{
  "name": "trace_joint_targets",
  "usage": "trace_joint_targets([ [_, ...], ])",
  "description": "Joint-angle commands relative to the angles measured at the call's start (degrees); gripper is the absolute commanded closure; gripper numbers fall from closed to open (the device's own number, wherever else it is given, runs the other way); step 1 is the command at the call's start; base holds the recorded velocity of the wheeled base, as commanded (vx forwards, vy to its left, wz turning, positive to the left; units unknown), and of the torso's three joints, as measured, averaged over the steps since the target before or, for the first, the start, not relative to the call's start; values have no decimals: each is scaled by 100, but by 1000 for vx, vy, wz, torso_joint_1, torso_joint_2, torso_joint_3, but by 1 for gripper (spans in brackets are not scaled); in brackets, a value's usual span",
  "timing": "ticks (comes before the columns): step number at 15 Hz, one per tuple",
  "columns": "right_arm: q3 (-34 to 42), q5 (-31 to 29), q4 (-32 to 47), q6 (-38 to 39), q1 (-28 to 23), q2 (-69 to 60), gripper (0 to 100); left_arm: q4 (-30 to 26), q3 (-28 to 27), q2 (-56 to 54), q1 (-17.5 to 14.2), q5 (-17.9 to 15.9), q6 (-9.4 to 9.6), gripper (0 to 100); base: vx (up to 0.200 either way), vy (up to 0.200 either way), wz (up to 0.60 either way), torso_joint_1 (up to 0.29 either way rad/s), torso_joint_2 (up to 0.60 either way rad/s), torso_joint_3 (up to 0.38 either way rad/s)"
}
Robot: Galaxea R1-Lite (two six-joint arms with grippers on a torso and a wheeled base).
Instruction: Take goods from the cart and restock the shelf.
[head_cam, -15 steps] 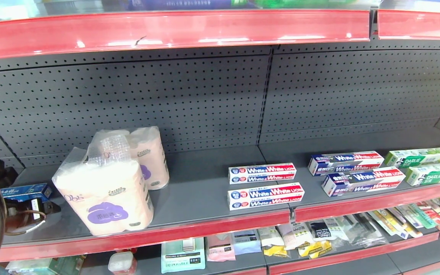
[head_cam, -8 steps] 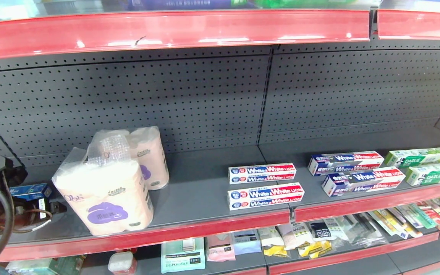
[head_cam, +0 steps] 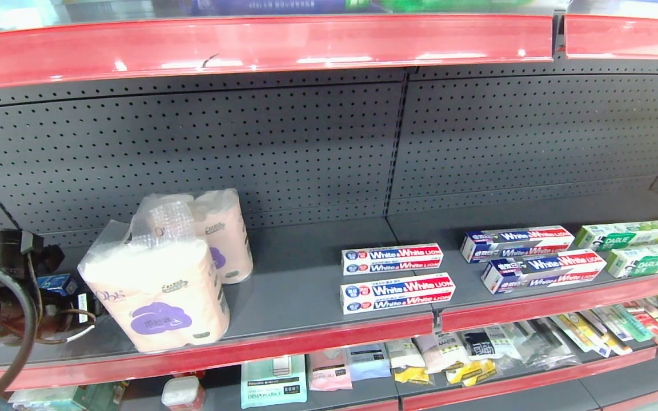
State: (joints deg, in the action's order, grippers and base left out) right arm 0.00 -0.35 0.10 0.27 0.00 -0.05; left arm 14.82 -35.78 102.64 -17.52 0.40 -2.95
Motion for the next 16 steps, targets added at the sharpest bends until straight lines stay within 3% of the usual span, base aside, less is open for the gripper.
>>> trace_joint_targets([
  [1, 0, 0, -1, 0, 0, 5, 0, 12, 1, 28, 64, 4, -4, 0, 0, 0, 0, 0, 0, 0],
  [16, 0, 0, -1, 0, 0, 14, 0, 38, -78, 177, 425, 13, -4, 0, 0, 0, 0, 0, 0, 0],
])
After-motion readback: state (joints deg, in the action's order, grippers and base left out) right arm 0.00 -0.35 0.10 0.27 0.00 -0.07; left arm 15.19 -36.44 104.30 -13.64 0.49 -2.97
